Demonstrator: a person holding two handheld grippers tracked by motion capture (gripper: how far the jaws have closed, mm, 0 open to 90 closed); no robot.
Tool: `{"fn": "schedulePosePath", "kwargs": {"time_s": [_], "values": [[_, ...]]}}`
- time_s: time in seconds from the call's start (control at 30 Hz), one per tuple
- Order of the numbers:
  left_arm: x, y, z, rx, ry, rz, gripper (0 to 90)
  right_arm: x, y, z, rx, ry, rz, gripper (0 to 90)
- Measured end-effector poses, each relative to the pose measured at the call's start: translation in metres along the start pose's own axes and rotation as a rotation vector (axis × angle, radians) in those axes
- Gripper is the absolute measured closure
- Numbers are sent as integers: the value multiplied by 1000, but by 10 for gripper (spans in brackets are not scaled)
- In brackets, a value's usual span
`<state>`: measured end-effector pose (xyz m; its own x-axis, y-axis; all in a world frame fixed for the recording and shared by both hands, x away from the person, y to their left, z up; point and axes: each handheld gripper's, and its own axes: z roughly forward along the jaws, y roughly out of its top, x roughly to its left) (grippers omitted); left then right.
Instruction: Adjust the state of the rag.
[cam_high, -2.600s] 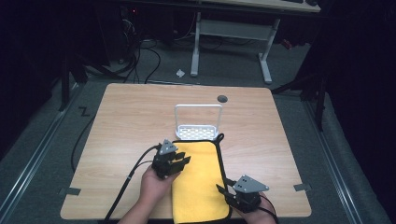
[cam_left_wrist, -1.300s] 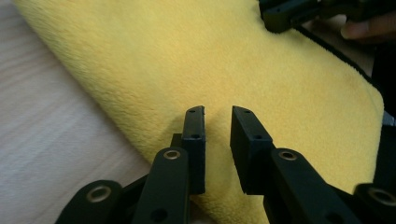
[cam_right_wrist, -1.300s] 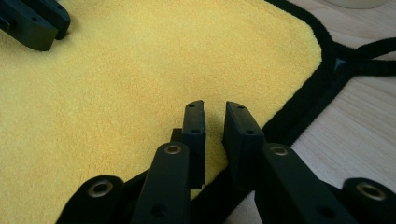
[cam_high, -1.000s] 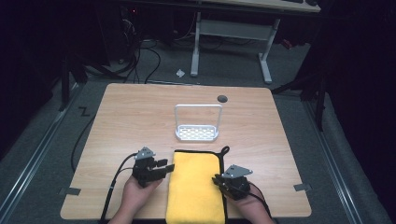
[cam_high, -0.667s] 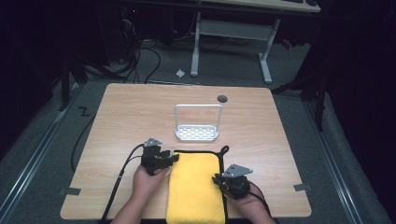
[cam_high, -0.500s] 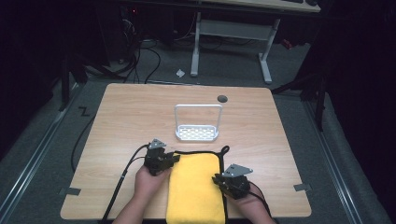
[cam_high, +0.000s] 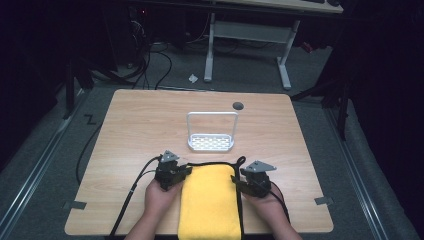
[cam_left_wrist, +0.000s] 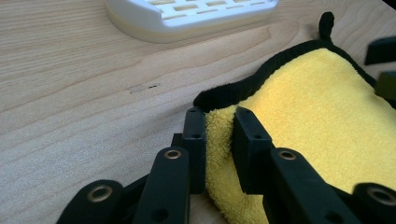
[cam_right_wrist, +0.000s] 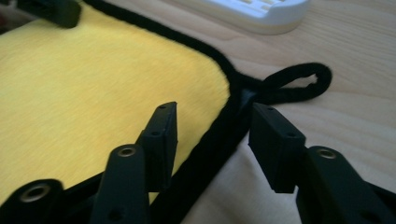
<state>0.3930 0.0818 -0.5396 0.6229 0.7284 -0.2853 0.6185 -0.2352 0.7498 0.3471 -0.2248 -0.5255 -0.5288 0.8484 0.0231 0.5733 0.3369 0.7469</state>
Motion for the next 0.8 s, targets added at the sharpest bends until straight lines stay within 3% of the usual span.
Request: {"fn": "schedulePosePath", "kwargs": {"time_s": [0.23,0.33,0.47,0.6,0.8], "values": [[1,0,0,-1,-7,-5,758,-14,17,23,38,-3,64,417],[1,0,0,0,-5,-5,755,-8,17,28,34,-29,40,489],[1,0,0,0,-7,-7,756,-5,15,25,24,5,34,651],[1,0,0,-1,-3,-4,755,-3,13,25,16,21,39,733],[3,0,0,-2,-18,-21,756,1,13,25,11,10,17,772]]}}
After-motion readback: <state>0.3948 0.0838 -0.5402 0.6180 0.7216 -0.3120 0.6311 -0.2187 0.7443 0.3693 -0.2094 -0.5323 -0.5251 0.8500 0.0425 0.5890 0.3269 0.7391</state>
